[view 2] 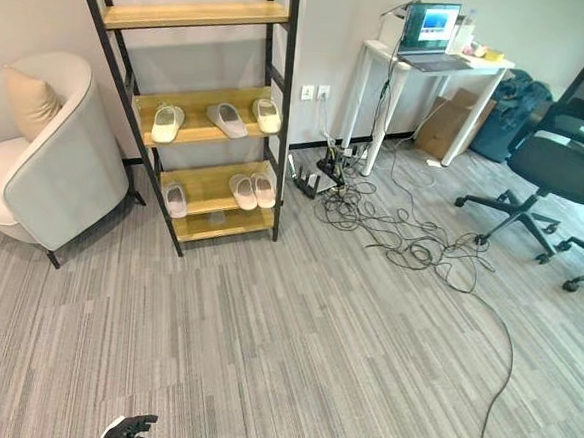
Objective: Arrange the slippers neatly on the shoe rack.
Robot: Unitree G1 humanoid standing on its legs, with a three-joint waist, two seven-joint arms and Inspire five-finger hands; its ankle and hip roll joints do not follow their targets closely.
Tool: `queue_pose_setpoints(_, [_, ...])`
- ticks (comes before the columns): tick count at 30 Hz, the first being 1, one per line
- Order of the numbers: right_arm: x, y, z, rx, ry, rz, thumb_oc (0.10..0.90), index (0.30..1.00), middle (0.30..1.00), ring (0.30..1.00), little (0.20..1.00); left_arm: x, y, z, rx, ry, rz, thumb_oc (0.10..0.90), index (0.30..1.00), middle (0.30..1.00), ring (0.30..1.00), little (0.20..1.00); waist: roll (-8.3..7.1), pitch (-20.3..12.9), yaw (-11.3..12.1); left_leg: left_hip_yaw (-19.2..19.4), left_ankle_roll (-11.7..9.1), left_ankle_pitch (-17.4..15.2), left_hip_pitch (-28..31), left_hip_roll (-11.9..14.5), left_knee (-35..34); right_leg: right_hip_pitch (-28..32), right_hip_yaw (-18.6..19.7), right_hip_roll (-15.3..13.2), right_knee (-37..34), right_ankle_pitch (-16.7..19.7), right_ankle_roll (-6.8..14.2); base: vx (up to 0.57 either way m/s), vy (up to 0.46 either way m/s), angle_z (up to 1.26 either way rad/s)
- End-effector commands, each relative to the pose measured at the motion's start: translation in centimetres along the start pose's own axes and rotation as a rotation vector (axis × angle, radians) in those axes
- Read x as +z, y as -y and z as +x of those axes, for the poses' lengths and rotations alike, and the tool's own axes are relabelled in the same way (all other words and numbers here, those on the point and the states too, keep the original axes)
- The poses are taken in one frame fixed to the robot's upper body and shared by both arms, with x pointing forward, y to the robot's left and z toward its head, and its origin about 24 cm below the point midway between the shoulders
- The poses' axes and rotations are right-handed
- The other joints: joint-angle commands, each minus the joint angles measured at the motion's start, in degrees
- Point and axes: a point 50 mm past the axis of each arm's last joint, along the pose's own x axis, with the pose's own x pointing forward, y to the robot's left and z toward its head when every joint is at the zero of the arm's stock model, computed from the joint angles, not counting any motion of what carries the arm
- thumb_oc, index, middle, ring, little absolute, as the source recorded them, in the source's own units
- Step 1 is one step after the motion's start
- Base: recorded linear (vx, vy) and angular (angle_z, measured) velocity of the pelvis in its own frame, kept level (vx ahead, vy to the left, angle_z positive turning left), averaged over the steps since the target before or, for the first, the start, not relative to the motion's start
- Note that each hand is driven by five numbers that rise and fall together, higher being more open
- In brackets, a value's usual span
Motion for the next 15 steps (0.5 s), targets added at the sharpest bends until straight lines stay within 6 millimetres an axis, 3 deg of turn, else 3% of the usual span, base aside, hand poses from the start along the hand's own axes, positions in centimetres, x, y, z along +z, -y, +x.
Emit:
queue_pose_setpoints(1, [0.9,0.5,0.2,-0.024,0.026,-0.046,0.800,0.900,0.900,0.900,0.900,2.0,0.1,0.4,0.008,0.051,0.017,0.800,0.900,0.900,0.900,0.900,-0.63,-0.9,1.4,3.3,-2.5,-1.4,-0.9,2.0,0.1,-1.6,1.3,-1.9,0.3,-1.1,6.9,0.00,-0.018,0.04])
queue_pose_setpoints(8, [0.8,0.3,0.2,-0.029,0.019,-0.035,0.800,0.900,0.900,0.900,0.900,2.0,0.2,0.5,0.016,0.045,0.020,0.800,0.900,0.900,0.900,0.900,-0.69,-0.1,1.7,1.9,-2.5,-0.8,-1.1,2.2,0.1,-1.8,1.7,-1.2,0.3,-1.3,6.4,-0.01,-0.040,0.03])
queue_pose_setpoints(15, [1.9,1.0,0.4,-0.053,0.046,-0.026,0.800,0.900,0.900,0.900,0.900,3.7,0.6,0.7,0.009,0.089,0.036,0.800,0.900,0.900,0.900,0.900,-1.88,2.7,2.1,2.2,-3.2,-2.6,-7.8,1.2,10.2,-2.7,1.5,-2.0,0.3,-0.6,5.8,-0.04,-0.016,0.16])
